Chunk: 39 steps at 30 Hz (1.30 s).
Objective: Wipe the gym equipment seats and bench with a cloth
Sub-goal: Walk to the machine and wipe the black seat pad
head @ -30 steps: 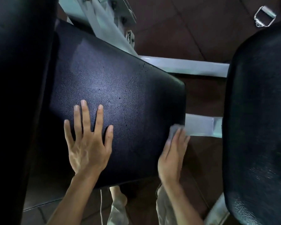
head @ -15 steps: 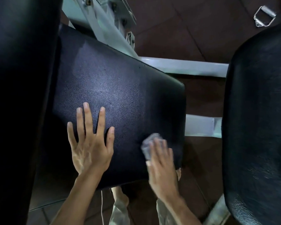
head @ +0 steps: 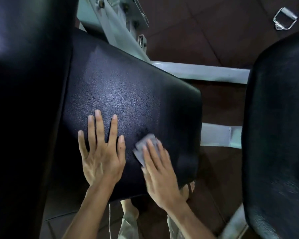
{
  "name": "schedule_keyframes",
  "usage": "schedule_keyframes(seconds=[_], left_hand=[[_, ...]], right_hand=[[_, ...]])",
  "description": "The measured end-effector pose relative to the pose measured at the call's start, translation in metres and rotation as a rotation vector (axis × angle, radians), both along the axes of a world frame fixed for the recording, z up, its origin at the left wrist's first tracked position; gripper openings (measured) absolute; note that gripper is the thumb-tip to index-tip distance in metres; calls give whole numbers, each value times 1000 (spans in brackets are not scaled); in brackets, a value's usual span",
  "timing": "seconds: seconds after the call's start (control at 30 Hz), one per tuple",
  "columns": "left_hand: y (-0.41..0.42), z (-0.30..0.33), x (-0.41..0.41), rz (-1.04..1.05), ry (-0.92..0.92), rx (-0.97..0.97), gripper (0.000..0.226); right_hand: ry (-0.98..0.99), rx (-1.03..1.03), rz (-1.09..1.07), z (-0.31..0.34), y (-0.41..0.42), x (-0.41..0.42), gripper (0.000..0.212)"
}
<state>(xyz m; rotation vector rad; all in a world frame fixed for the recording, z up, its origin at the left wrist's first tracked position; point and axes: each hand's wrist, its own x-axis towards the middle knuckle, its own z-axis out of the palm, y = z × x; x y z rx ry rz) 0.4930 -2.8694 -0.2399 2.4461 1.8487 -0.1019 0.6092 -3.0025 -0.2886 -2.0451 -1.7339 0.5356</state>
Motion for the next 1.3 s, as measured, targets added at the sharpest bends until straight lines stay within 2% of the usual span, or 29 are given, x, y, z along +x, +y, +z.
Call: schedule_keyframes(seconds=[0.03, 0.1, 0.2, 0.27, 0.33, 0.4, 0.47, 0.53, 0.6, 0.67, 0.73, 0.8, 0.87, 0.93, 1.0, 1.1, 1.2, 1.3], left_hand=[[0, 0, 0, -3, 2, 3, 58], [0, -1, -1, -13, 20, 12, 59], [-1, -2, -1, -21, 24, 17, 60], [-1, -3, -2, -20, 28, 26, 60], [-1, -4, -1, -16, 15, 18, 59], [-1, -3, -1, -4, 0, 14, 59], [-1, -2, -1, -3, 0, 11, 59], [-1, -2, -1, -4, -2, 9, 59], [-1, -3, -1, -12, 5, 14, 59], [-2, -4, -2, -18, 9, 23, 59], [-2, -4, -2, -17, 16, 29, 59], [-2, -5, -2, -20, 17, 31, 59], [-2, -5, -2, -22, 11, 25, 59], [-3, -4, -3, -17, 14, 26, 58], [-3, -4, -3, -22, 21, 28, 58], [-1, -4, -3, -22, 19, 27, 58], [-3, -4, -4, -30, 19, 36, 58], [-2, -5, -4, -39, 20, 42, 58]], right_hand=[[-14, -43, -55, -8, -28, 8, 54], [29, -125, -301, -22, -34, 37, 54], [159, -129, -737, -29, 51, 92, 55], [161, -76, -872, -29, 136, 124, 56], [68, 47, -725, -21, 188, 113, 55], [3, 105, -410, -8, 182, 64, 52], [41, 90, -166, 7, 120, 21, 52], [53, 22, -68, 1, 34, 3, 54], [64, -64, -183, -11, -30, 15, 54], [116, -126, -440, -24, -35, 45, 55], [175, -164, -687, -29, 13, 77, 58], [219, -132, -822, -31, 87, 104, 59], [151, -20, -731, -24, 149, 98, 58], [81, 63, -439, -8, 162, 57, 57], [88, 81, -152, 10, 127, 18, 55], [56, 28, 46, 2, 33, 5, 56], [30, -47, -38, -15, -22, 37, 54], [124, -121, -395, -22, 31, 73, 56]])
